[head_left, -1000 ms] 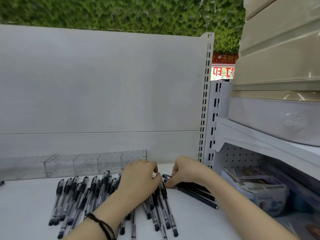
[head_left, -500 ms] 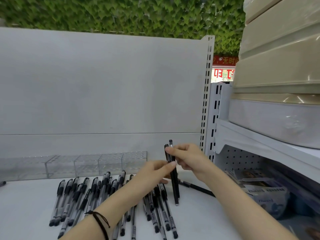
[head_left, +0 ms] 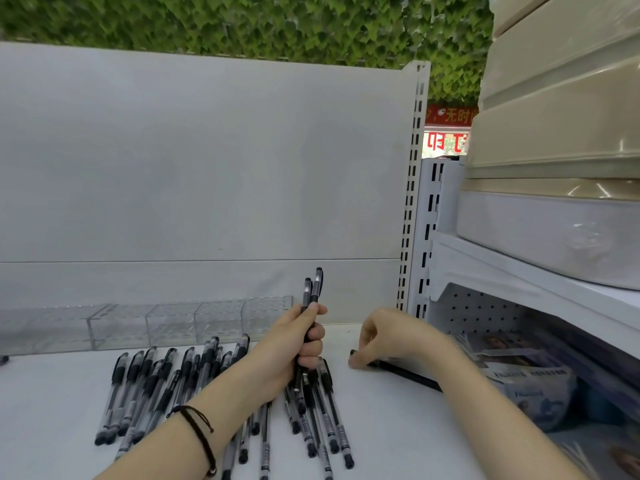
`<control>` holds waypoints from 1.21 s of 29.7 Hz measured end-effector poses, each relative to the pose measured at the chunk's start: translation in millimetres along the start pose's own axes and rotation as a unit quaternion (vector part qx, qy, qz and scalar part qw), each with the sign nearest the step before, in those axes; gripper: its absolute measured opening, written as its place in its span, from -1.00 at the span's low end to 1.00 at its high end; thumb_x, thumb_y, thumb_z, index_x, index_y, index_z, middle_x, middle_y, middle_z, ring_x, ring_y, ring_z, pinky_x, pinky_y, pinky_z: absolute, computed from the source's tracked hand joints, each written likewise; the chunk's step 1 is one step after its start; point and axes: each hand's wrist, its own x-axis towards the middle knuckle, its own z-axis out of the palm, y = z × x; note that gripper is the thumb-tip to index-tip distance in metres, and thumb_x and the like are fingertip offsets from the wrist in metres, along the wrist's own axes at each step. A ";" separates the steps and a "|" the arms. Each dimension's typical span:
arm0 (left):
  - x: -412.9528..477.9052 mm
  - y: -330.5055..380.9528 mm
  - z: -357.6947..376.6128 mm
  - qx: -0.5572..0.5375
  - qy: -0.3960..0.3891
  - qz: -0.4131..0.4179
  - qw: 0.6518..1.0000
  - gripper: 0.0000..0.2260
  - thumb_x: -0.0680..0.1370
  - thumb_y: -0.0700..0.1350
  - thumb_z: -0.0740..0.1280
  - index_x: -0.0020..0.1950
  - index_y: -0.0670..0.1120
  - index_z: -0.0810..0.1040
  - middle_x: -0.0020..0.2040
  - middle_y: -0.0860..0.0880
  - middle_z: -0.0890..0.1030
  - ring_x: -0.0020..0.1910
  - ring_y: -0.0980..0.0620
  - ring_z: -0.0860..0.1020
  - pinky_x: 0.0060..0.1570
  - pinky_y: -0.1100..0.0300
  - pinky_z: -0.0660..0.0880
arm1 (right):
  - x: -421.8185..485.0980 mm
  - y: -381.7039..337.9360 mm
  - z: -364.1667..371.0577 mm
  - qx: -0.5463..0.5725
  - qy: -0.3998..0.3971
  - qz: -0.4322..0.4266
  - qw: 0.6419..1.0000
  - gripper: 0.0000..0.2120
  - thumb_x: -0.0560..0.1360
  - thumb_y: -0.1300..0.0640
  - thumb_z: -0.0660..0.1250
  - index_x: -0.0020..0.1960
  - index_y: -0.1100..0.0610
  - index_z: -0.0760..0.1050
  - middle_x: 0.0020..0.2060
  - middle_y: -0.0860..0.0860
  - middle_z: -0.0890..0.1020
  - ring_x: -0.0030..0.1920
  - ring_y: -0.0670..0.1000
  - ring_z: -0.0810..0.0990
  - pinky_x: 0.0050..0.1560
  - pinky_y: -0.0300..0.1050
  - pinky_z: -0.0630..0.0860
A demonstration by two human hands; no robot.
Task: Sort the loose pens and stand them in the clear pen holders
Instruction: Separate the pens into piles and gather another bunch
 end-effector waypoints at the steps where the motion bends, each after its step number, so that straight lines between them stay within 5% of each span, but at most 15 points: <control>1: -0.5 0.1 -0.2 0.004 -0.002 0.001 1.000 -0.84 0.68 -0.07 0.13 0.05 -0.14 0.42 -0.45 0.04 0.31 -0.57 0.16 0.18 -0.64 0.35 0.17 | 0.6 -0.4 0.3 -0.006 -0.007 0.001 1.000 -0.71 0.31 -0.08 0.54 -0.14 0.10 0.61 -0.28 -0.05 0.62 -0.26 -0.06 0.55 -0.15 -0.12 0.53; 4: -0.1 -1.1 1.2 0.009 0.006 0.008 1.000 -0.83 0.68 -0.09 0.12 0.06 -0.16 0.43 -0.43 0.00 0.41 -0.54 0.11 0.31 -0.60 0.31 0.25 | 3.0 -1.3 0.8 -0.008 0.020 0.000 1.000 -0.81 0.34 -0.02 0.51 -0.22 0.08 0.59 -0.33 -0.03 0.60 -0.31 -0.04 0.53 -0.17 -0.12 0.54; 6: 0.0 -0.6 2.3 0.000 0.019 0.014 1.000 -0.82 0.68 -0.10 0.11 0.04 -0.18 0.43 -0.39 -0.04 0.57 -0.47 0.06 0.50 -0.53 0.26 0.39 | 1.1 -4.5 -0.7 0.084 0.063 -0.022 0.994 -0.81 0.37 -0.02 0.48 -0.23 0.10 0.61 -0.40 -0.03 0.58 -0.40 -0.07 0.47 -0.34 -0.22 0.46; 10: -2.3 1.5 4.7 -0.045 0.011 0.001 0.999 -0.81 0.69 -0.11 0.09 0.06 -0.20 0.42 -0.13 -0.19 0.71 -0.18 -0.07 0.70 -0.24 0.15 0.63 | -4.7 -16.3 -6.9 0.416 0.096 -0.117 0.897 -0.82 0.48 0.07 0.44 -0.12 0.20 0.61 -0.44 -0.08 0.57 -0.46 -0.10 0.40 -0.48 -0.28 0.27; 14: -9.0 3.0 8.6 -0.041 -0.048 -0.031 0.998 -0.77 0.69 -0.11 0.10 0.17 -0.25 0.41 -0.01 -0.29 0.67 -0.03 -0.22 0.68 -0.06 -0.02 0.64 | -3.5 -27.7 -1.8 0.494 0.124 -0.158 0.846 -0.87 0.52 0.13 0.39 -0.06 0.21 0.61 -0.24 0.02 0.65 -0.47 -0.10 0.41 -0.52 -0.28 0.27; 19: -11.0 1.6 10.2 -0.044 -0.056 -0.042 0.997 -0.79 0.67 -0.05 0.15 0.12 -0.19 0.42 -0.37 -0.08 0.53 -0.47 0.00 0.51 -0.44 0.14 0.54 | -1.5 -30.3 3.5 0.494 0.155 -0.150 0.842 -0.85 0.54 0.12 0.36 -0.04 0.21 0.60 -0.23 0.03 0.66 -0.47 -0.11 0.40 -0.52 -0.29 0.26; 23: -5.2 4.9 6.7 -0.045 -0.024 -0.014 0.999 -0.79 0.66 -0.01 0.15 0.09 -0.15 0.40 -0.44 0.02 0.33 -0.57 0.15 0.20 -0.62 0.35 0.15 | 1.2 -31.5 9.7 0.466 0.184 -0.133 0.855 -0.81 0.58 0.04 0.29 -0.02 0.16 0.57 -0.30 -0.02 0.62 -0.45 -0.09 0.43 -0.50 -0.26 0.28; 26: -7.9 15.0 3.0 0.001 0.002 0.044 0.999 -0.84 0.66 -0.07 0.16 0.13 -0.15 0.41 -0.42 0.03 0.35 -0.57 0.17 0.22 -0.63 0.36 0.16 | 4.7 -33.2 16.3 0.364 0.205 -0.121 0.901 -0.83 0.58 0.02 0.25 -0.04 0.08 0.56 -0.27 -0.03 0.64 -0.36 -0.05 0.52 -0.40 -0.17 0.43; 30: -26.9 49.9 -16.8 0.130 -0.001 0.114 0.985 -0.85 0.66 -0.13 0.17 0.12 -0.19 0.44 -0.25 -0.05 0.45 -0.49 0.08 0.37 -0.61 0.30 0.28 | 1.5 -52.4 19.2 0.053 0.204 -0.161 0.964 -0.82 0.56 -0.08 0.24 0.08 -0.04 0.53 -0.04 -0.13 0.62 -0.06 -0.07 0.57 0.05 -0.01 0.53; 33: -56.4 76.3 -56.3 0.319 -0.008 0.130 0.939 -0.84 0.66 -0.07 0.19 0.13 -0.12 0.45 -0.21 -0.05 0.49 -0.41 -0.05 0.51 -0.49 0.17 0.48 | -9.8 -85.4 22.8 -0.059 0.175 -0.196 0.963 -0.62 0.57 -0.14 0.20 0.31 0.02 0.45 0.21 -0.08 0.55 0.19 -0.04 0.51 0.22 -0.04 0.44; 36: -88.8 95.1 -113.7 0.530 0.047 0.091 0.842 -0.83 0.67 -0.02 0.15 0.08 -0.10 0.42 -0.26 -0.08 0.54 -0.46 -0.05 0.55 -0.35 0.09 0.50 | -18.1 -124.3 34.0 -0.115 0.168 -0.219 0.954 -0.57 0.58 -0.18 0.14 0.37 -0.01 0.38 0.29 -0.06 0.49 0.29 -0.02 0.44 0.29 0.01 0.39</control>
